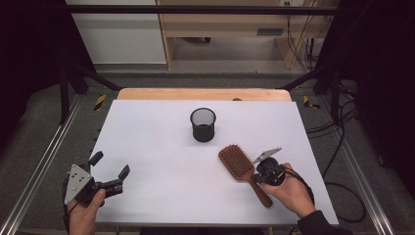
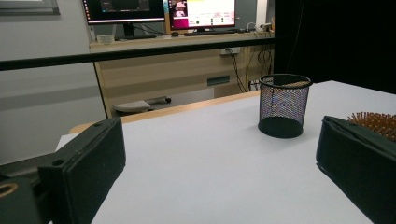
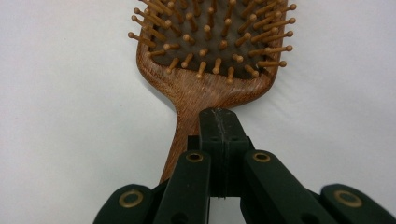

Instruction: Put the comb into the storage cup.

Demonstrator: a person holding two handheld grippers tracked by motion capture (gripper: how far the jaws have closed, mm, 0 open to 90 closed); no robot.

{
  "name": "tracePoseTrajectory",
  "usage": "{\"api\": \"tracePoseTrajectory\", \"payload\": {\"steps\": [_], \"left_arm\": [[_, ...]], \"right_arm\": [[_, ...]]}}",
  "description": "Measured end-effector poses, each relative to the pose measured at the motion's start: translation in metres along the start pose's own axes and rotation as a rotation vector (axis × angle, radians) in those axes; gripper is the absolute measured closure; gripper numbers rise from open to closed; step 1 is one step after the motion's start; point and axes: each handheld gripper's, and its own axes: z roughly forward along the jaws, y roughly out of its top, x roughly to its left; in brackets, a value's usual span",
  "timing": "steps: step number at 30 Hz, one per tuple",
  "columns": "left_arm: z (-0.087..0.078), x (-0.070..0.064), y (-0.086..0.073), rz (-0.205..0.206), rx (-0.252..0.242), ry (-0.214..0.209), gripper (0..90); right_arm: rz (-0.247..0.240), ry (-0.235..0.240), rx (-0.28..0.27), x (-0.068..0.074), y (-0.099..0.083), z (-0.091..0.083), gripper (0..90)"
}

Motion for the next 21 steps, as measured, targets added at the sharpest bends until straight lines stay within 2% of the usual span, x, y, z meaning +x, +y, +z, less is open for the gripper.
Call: {"api": "tracePoseTrajectory", "payload": {"steps": [15, 21], "left_arm": [[0.000, 0.000, 0.000, 0.002, 0.002, 0.000, 1.7], [0.000, 0.000, 0.000, 0.001, 0.002, 0.000, 1.7]], "right_arm": [[0.020, 0.000, -0.015, 0.002, -0.007, 0.001, 90.0], [0.039, -0.034, -0.079, 0.004, -0.012, -0.011, 89.0]]}}
